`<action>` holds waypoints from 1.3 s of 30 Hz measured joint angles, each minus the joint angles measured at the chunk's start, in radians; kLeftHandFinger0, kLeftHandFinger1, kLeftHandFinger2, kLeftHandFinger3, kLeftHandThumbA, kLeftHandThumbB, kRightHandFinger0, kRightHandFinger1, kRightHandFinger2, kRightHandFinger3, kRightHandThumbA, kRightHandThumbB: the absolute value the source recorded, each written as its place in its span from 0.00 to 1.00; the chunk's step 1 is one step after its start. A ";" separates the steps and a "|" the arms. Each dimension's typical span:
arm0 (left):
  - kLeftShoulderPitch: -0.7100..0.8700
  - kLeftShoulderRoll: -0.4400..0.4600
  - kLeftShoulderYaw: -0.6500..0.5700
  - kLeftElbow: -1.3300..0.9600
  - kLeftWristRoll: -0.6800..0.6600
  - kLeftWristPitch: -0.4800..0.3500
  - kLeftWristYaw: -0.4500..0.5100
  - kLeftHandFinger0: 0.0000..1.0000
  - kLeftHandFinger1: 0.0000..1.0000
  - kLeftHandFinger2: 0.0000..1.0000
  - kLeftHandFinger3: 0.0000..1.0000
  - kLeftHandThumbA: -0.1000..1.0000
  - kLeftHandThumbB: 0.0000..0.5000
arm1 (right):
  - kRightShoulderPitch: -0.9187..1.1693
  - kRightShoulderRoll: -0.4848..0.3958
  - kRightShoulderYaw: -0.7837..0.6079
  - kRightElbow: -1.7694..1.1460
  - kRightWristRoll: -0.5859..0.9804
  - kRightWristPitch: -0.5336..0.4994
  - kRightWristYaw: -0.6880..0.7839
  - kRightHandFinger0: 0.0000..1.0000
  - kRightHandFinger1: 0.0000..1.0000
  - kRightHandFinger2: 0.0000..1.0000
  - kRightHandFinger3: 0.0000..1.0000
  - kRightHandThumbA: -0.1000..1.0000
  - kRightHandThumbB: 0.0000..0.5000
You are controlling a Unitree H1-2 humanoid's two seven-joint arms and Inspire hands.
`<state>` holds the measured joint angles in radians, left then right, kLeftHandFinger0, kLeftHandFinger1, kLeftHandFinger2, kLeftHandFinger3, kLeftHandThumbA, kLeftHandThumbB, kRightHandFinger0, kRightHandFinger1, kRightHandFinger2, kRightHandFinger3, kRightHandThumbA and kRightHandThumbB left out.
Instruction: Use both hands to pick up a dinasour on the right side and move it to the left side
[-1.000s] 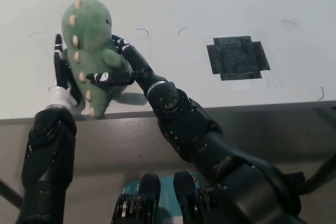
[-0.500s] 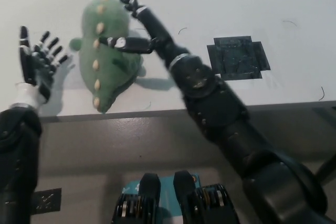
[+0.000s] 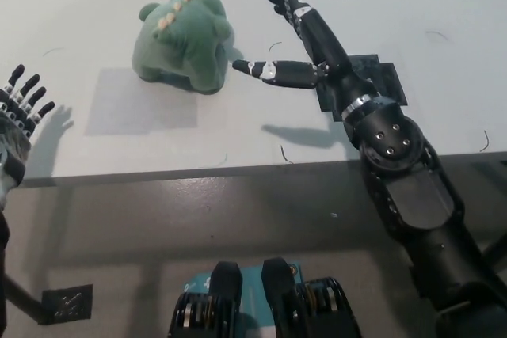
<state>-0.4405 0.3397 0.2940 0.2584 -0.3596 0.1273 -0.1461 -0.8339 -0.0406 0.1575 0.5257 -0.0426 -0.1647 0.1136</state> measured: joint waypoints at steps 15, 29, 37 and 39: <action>0.170 -0.121 -0.047 -0.342 0.058 -0.003 0.035 1.00 1.00 1.00 1.00 1.00 0.55 | 0.239 -0.011 -0.026 -0.364 0.011 0.077 0.027 1.00 1.00 1.00 1.00 1.00 0.14; 0.299 -0.266 -0.126 -0.405 0.131 -0.085 0.059 1.00 1.00 1.00 1.00 1.00 0.50 | 0.449 -0.082 -0.116 -0.507 0.073 0.108 0.046 1.00 1.00 1.00 1.00 1.00 0.00; 0.328 -0.288 -0.147 -0.359 0.151 -0.175 0.059 1.00 1.00 1.00 1.00 1.00 0.51 | 0.532 -0.114 -0.185 -0.507 0.126 0.102 0.056 1.00 1.00 1.00 1.00 1.00 0.00; 0.336 -0.298 -0.148 -0.346 0.151 -0.196 0.059 1.00 1.00 1.00 1.00 1.00 0.50 | 0.551 -0.116 -0.205 -0.509 0.138 0.092 0.056 1.00 1.00 1.00 1.00 0.99 0.00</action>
<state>-0.1047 0.0416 0.1463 -0.0877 -0.2089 -0.0687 -0.0871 -0.2834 -0.1567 -0.0474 0.0164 0.0955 -0.0731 0.1700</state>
